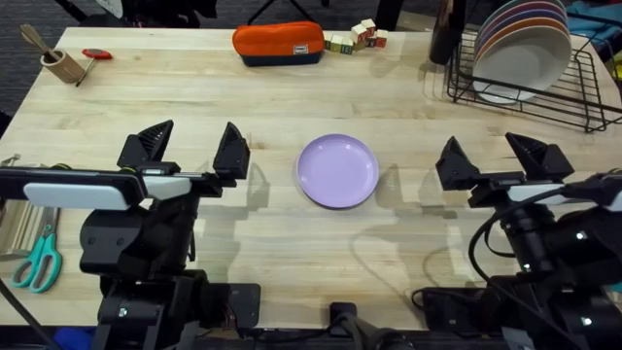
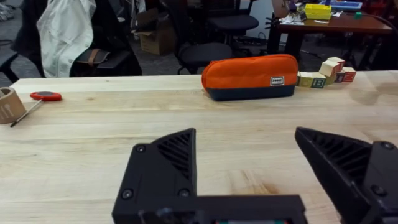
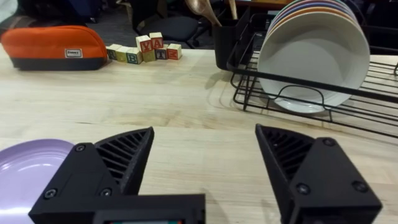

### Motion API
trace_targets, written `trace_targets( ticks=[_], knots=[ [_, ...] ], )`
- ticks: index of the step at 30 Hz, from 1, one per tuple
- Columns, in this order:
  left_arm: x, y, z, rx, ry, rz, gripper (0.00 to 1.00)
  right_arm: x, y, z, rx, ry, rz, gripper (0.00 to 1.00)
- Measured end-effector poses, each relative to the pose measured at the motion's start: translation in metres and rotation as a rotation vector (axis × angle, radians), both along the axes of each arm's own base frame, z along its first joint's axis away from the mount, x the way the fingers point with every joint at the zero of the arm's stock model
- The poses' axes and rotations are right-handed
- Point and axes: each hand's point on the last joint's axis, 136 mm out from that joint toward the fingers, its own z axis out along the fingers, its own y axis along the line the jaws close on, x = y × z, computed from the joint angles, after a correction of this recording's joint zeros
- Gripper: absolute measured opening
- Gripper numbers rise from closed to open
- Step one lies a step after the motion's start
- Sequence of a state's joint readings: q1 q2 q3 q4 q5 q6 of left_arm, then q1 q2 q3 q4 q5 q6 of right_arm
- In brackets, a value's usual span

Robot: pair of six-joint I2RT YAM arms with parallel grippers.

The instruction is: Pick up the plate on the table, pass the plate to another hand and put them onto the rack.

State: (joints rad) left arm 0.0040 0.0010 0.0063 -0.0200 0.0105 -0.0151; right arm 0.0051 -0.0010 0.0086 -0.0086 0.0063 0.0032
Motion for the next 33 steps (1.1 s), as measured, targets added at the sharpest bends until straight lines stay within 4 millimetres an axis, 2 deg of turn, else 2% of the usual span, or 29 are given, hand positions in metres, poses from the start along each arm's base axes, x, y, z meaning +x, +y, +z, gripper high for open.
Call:
trace_targets(
  ticks=[21,24,26,30,33],
  knots=[
    [-0.002,0.000,-0.003,-0.001,0.042,-0.001,0.993,-0.002,-0.001,-0.004,0.047,0.039,-0.013,0.992],
    [-0.008,0.000,0.018,-0.001,0.043,-0.002,0.993,-0.009,-0.001,-0.006,0.058,0.107,-0.017,0.992],
    [-0.013,-0.001,0.040,-0.001,0.036,-0.003,0.993,-0.015,-0.002,-0.003,0.066,0.142,-0.019,0.992],
    [-0.017,-0.001,0.074,-0.004,0.066,-0.005,0.993,-0.023,-0.002,0.025,0.069,0.158,-0.020,0.992],
    [-0.015,-0.003,0.087,-0.006,0.135,-0.016,0.993,-0.025,-0.002,0.052,0.072,0.160,-0.021,0.992]
  ],
)
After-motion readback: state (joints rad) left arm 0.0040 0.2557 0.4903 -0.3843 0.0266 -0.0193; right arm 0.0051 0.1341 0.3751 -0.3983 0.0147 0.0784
